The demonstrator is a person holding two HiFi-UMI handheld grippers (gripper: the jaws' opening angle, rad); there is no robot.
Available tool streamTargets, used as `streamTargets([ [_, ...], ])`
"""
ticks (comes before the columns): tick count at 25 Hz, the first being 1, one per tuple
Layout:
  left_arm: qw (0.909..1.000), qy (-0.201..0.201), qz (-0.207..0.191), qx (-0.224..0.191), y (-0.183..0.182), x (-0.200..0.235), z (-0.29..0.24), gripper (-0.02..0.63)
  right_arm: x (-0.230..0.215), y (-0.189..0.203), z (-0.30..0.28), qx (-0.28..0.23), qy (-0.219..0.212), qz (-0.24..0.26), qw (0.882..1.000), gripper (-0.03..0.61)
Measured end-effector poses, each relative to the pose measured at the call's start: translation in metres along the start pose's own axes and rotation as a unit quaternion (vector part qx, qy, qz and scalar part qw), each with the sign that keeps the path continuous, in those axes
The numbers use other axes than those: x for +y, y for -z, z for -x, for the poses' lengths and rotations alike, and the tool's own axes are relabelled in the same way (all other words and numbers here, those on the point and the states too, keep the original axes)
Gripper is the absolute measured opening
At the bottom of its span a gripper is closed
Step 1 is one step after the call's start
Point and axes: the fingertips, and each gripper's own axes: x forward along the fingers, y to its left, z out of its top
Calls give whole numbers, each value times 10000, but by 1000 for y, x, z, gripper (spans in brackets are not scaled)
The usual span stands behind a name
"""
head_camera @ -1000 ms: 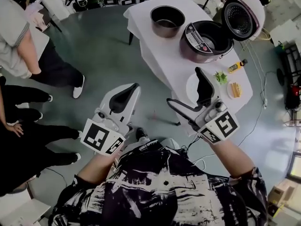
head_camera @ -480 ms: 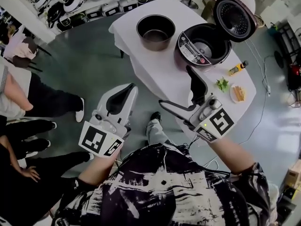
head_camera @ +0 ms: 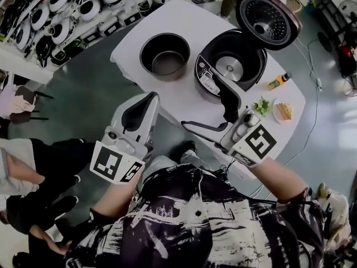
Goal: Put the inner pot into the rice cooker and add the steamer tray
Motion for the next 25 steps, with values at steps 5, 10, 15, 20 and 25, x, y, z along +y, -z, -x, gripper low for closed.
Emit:
streamTargets([
  [5,9979,632,134,35,0,14,-54,5,-40,-12,12,41,715,88,9974,494],
  [10,9906,1335,285,-35,4,29,-102,5,-77,-11,20,125,1497,227,9884,494],
  [15,9741,2224,399,-69,3,56,-144,5,-111,-12,5,225,2403,307,9700,494],
  [20,9542,2950,494,44,9,93,-168,5,-133,-7,-24,264,3100,218,9501,494],
  [25,9466,3181,534,46,12,115,-193,5,-148,1,-47,331,3332,94,9422,494],
])
